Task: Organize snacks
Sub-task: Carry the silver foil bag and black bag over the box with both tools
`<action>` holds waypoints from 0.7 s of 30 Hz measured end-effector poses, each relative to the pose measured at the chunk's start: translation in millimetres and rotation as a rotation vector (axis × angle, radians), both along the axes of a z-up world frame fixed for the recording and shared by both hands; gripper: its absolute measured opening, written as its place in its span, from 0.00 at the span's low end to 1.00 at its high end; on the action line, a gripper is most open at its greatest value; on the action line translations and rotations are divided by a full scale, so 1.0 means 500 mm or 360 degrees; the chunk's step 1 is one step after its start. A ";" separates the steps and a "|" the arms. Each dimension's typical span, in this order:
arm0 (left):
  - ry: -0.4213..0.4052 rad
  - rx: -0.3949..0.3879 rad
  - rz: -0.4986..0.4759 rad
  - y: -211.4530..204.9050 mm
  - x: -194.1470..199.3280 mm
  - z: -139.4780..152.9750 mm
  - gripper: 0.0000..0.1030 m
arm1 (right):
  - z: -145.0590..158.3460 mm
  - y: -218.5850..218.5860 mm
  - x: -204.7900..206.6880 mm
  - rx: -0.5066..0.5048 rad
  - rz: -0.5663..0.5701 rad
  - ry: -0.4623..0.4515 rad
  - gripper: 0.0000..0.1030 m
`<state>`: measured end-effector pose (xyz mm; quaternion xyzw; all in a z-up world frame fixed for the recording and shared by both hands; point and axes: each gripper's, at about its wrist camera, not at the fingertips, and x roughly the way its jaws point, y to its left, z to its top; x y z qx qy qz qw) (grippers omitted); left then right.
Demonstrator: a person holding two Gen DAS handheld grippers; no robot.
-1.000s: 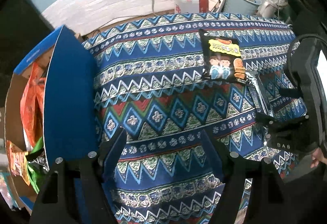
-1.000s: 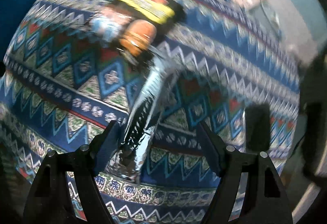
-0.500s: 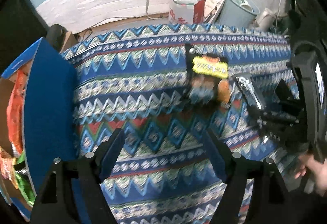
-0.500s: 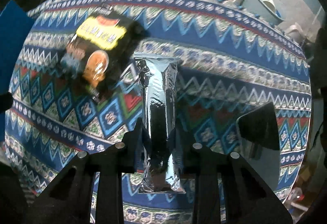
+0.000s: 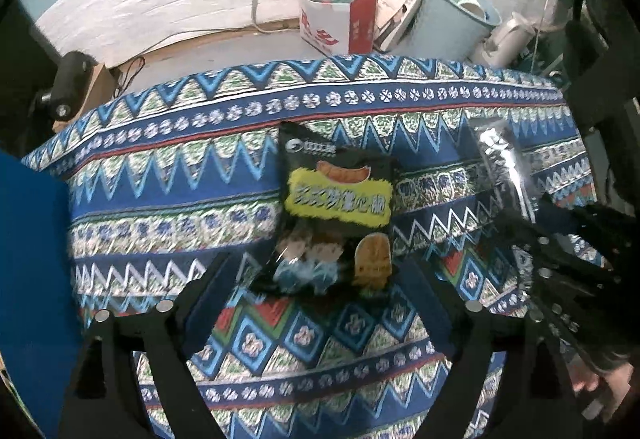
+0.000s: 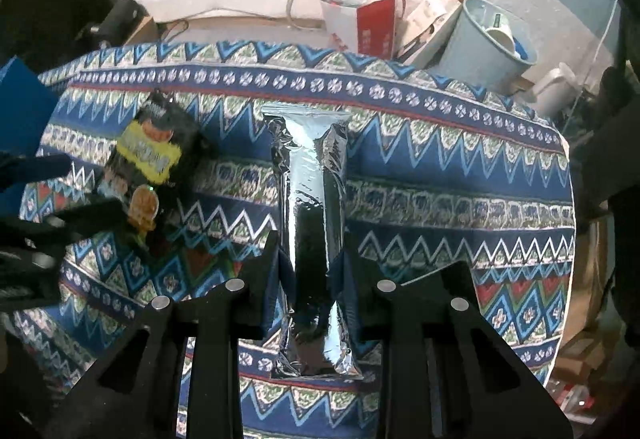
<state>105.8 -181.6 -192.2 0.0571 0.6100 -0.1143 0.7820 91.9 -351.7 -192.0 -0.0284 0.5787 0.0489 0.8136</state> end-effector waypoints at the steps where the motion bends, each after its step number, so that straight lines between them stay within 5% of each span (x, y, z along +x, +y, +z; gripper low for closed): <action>1: 0.0005 0.0019 -0.0009 -0.009 0.004 -0.008 0.85 | 0.005 -0.013 0.001 0.0012 -0.0004 -0.0003 0.26; 8: 0.0073 0.0128 -0.0040 -0.034 0.025 -0.066 0.85 | -0.022 -0.042 0.018 0.0064 -0.0024 0.0040 0.26; 14: 0.0075 0.0075 -0.0017 -0.029 0.040 -0.084 0.85 | -0.040 -0.042 0.029 0.0072 0.0002 0.0055 0.26; 18: 0.0027 0.0035 -0.0011 -0.017 0.042 -0.071 0.61 | -0.035 -0.029 0.027 0.0071 0.0010 0.0047 0.26; 21: 0.0007 0.0007 -0.0018 -0.001 0.039 -0.062 0.61 | -0.041 -0.006 0.027 0.0064 0.0021 0.0041 0.26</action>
